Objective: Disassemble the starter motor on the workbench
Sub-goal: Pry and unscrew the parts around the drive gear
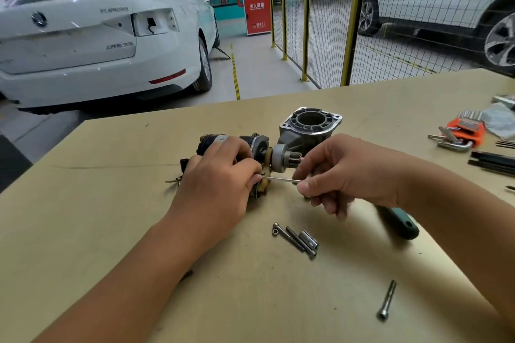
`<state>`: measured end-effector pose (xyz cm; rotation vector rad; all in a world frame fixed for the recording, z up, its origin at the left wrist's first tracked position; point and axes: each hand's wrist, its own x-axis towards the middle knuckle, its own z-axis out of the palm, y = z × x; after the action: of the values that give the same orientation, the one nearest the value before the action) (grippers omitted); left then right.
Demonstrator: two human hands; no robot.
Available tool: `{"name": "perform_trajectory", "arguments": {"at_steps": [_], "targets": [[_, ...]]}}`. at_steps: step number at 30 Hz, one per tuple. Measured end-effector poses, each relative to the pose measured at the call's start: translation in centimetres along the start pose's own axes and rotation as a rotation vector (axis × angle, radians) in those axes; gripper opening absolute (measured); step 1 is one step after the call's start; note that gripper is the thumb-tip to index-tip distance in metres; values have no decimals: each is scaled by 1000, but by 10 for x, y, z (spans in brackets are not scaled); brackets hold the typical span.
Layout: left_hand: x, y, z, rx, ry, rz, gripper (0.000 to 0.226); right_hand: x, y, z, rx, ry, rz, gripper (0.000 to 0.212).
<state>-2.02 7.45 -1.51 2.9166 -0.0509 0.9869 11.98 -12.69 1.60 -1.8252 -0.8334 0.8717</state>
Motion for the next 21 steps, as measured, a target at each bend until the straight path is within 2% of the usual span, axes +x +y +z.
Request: {"name": "perform_trajectory", "arguments": {"at_steps": [1,6,10,13,17,21], "targets": [[0,0,0,2,2,2,5,1,0,4,-49,30,-27,1],[-1,0,2,-15,25,-10,6,4,-4,28,-390,174,-173,31],[-5,-20,-7,-217,29,-55,32,5,-6,44,-629,368,-243,27],[-13,-43,-19,-235,-71,-121,49,3,-5,49,-680,432,-277,21],[-17,-55,-21,-235,-204,-146,64,2,-5,55,-747,457,-273,6],[-14,-48,-15,-248,-222,-132,75,5,-5,55,-803,410,-310,15]]}}
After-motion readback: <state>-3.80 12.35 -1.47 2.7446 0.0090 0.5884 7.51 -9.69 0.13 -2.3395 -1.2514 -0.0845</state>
